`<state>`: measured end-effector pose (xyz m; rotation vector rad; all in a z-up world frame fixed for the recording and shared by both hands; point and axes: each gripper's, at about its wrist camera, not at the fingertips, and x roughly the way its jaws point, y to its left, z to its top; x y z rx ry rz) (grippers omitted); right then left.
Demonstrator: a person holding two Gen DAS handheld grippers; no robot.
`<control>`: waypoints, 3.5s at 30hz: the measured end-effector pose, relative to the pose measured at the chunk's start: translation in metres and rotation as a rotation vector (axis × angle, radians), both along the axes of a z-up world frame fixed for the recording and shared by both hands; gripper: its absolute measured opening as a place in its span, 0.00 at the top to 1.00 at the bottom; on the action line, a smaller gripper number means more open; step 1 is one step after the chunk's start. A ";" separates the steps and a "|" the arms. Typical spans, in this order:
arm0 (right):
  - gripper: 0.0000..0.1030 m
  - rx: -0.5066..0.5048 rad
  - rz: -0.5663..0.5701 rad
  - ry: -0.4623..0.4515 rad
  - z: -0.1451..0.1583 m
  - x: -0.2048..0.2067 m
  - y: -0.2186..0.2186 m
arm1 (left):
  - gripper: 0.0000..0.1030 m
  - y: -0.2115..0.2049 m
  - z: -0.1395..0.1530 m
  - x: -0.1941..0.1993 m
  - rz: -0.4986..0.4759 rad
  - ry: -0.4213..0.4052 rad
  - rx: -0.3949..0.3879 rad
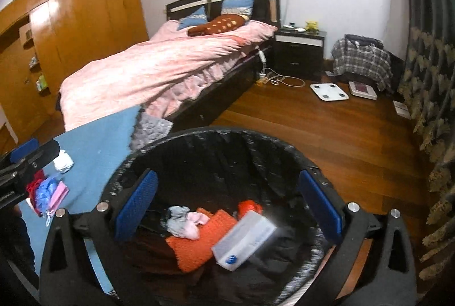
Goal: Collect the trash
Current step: 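Move both tools back to the remaining items on the table, then grasp the white tissue ball with the left tool while the right tool grasps the red cloth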
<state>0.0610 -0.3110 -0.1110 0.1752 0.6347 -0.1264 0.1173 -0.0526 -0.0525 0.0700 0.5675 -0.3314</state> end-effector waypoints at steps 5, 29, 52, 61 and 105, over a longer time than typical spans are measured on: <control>0.06 -0.007 0.072 -0.016 0.008 0.012 0.033 | 0.06 0.037 -0.001 -0.008 0.072 -0.007 0.006; 0.06 -0.041 0.371 0.002 -0.006 0.063 0.211 | 0.06 0.210 -0.030 -0.032 0.416 0.004 0.063; 0.06 -0.074 0.545 0.148 -0.065 0.095 0.320 | 0.07 0.294 -0.086 -0.024 0.533 0.116 0.063; 0.06 -0.084 0.503 0.167 -0.068 0.106 0.310 | 0.11 0.288 -0.104 -0.003 0.480 0.183 0.041; 0.33 -0.030 0.770 0.100 -0.034 0.112 0.429 | 0.62 0.351 -0.070 -0.030 0.589 0.138 -0.031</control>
